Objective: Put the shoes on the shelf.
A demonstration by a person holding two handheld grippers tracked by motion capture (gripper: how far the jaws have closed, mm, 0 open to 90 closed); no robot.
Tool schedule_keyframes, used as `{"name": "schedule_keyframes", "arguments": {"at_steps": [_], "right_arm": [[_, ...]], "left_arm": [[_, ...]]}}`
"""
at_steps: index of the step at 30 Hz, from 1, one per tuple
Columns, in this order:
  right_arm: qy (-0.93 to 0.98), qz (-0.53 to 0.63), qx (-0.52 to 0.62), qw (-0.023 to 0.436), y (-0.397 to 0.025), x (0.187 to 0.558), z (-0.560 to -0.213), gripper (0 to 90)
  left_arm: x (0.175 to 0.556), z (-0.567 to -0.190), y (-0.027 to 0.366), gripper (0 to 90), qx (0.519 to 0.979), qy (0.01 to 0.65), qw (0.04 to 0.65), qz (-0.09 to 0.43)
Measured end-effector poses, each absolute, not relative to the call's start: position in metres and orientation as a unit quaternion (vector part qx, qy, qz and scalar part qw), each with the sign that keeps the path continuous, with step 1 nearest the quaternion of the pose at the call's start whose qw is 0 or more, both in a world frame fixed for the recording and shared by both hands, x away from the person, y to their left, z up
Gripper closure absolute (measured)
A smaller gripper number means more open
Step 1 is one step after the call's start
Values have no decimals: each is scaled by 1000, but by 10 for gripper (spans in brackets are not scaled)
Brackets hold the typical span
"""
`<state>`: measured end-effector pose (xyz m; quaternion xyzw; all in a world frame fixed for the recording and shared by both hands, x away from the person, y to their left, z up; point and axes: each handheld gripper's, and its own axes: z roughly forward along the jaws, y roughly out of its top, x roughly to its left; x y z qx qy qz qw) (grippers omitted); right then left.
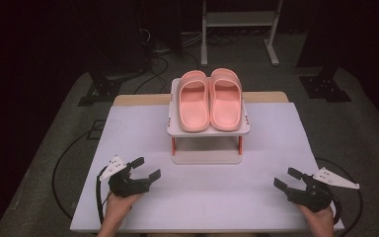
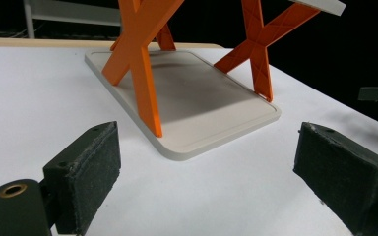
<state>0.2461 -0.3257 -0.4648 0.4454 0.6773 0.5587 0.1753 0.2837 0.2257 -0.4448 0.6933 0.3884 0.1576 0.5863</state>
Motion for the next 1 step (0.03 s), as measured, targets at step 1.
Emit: {"name": "schedule_keyframes", "arguments": {"at_steps": [1], "right_arm": [[674, 565, 444, 174, -325, 245, -466, 185]], "left_arm": [[283, -446, 226, 101, 694, 388, 585, 157]]}}
